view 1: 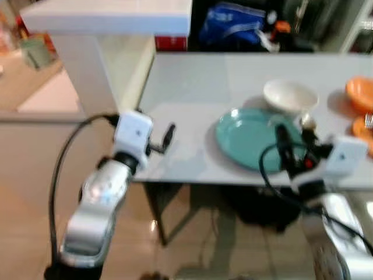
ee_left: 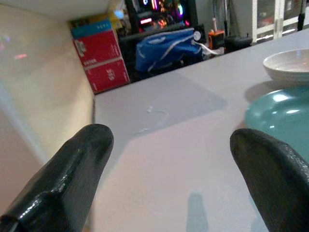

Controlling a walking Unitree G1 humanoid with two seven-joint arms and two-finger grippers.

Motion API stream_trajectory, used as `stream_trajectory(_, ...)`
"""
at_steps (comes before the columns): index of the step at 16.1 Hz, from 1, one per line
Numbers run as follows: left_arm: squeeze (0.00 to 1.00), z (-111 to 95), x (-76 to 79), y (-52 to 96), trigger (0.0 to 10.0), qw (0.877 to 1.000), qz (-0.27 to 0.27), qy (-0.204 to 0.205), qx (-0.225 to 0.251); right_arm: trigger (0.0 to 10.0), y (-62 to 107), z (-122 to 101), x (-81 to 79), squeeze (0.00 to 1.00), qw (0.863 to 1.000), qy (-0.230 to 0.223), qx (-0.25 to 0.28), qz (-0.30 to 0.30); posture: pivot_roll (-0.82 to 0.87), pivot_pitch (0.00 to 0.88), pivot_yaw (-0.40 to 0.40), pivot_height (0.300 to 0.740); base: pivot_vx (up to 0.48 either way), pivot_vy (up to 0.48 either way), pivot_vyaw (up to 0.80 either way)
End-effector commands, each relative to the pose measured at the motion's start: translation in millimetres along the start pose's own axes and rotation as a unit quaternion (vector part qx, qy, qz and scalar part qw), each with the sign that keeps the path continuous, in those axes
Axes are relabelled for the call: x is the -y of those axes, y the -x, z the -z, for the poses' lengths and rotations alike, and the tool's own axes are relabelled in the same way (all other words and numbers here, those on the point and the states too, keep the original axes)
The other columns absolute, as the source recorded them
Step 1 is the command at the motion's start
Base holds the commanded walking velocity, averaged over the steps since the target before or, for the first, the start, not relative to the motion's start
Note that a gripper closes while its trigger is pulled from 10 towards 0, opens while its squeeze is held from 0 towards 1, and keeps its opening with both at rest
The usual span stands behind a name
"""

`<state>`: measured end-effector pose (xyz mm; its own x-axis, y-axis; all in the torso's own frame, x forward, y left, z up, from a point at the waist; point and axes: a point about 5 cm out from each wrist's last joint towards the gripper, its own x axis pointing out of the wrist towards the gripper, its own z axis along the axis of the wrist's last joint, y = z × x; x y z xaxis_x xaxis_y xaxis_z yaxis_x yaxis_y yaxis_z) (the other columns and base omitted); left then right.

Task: Setting the table

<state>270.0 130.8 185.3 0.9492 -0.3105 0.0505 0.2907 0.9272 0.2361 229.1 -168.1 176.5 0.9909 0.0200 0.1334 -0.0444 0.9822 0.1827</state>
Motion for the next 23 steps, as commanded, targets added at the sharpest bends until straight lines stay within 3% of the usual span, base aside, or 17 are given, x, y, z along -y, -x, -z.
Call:
stream_trajectory(1, 0.00, 3, -1.7, -0.1, 10.0, 1.000, -0.011, -0.010, -0.012, 10.0, -5.9, 1, -8.6, 0.00, 0.999, -0.005, -0.017, -0.029, 0.04, 0.111, 0.027, 0.740, 0.000, 0.480, 0.00)
stream_trajectory(4, 0.00, -2, 4.6, -0.4, 10.0, 1.000, -0.006, -0.007, -0.008, 10.0, -9.4, 3, -7.2, 0.00, 0.999, 0.006, -0.024, -0.037, 0.06, 0.124, 0.003, 0.740, 0.000, 0.480, 0.00)
stream_trajectory(8, 0.00, 1, -2.3, 0.0, 10.0, 0.999, -0.041, 0.007, -0.007, 10.0, -15.0, -10, -11.5, 0.00, 0.999, 0.007, 0.002, -0.040, 0.03, 0.090, -0.033, 0.740, 0.000, 0.480, 0.00)
stream_trajectory(10, 0.05, 8, -7.8, -3.4, 10.0, 0.996, -0.077, 0.018, -0.035, 10.0, -23.0, 1, -12.3, 0.00, 0.998, 0.019, -0.022, -0.054, 0.03, 0.074, -0.033, 0.740, 0.000, 0.480, 0.00)
stream_trajectory(11, 1.00, 8, -7.9, -4.1, 10.0, 0.996, -0.076, 0.026, -0.036, 10.0, -24.0, 6, -10.0, 1.00, 0.998, 0.023, -0.040, -0.054, 0.05, 0.069, -0.040, 0.740, 0.000, 0.480, 0.00)
stream_trajectory(15, 1.00, 4, -17.5, -3.9, 10.0, 0.996, -0.084, 0.006, -0.030, 10.0, -28.2, 17, -9.9, 1.00, 0.998, 0.011, -0.059, -0.037, 0.09, 0.056, -0.044, 0.740, 0.000, 0.480, 0.00)
stream_trajectory(19, 0.98, -1, -10.5, -9.9, 10.0, 0.998, -0.059, 0.007, -0.015, 10.0, -35.3, 18, -15.8, 1.00, 0.998, 0.012, -0.052, -0.039, 0.08, 0.070, -0.027, 0.740, 0.000, 0.480, 0.00)
stream_trajectory(20, 0.53, -1, -9.2, -10.6, 10.0, 0.998, -0.057, 0.012, -0.015, 10.0, -34.5, 17, -16.4, 1.00, 0.998, 0.013, -0.051, -0.039, 0.07, 0.061, -0.030, 0.740, 0.000, 0.480, 0.00)
stream_trajectory(21, 0.00, -1, -8.5, -11.1, 10.0, 0.998, -0.055, 0.008, -0.014, 10.0, -33.8, 15, -16.7, 1.00, 0.998, 0.013, -0.049, -0.039, 0.06, 0.058, -0.032, 0.740, 0.000, 0.480, 0.00)
stream_trajectory(23, 0.00, 0, -7.3, -12.7, 10.0, 0.998, -0.056, 0.004, -0.014, 10.0, -35.7, 16, -14.8, 1.00, 0.998, 0.018, -0.052, -0.033, 0.06, 0.047, -0.036, 0.740, 0.000, 0.480, 0.00)
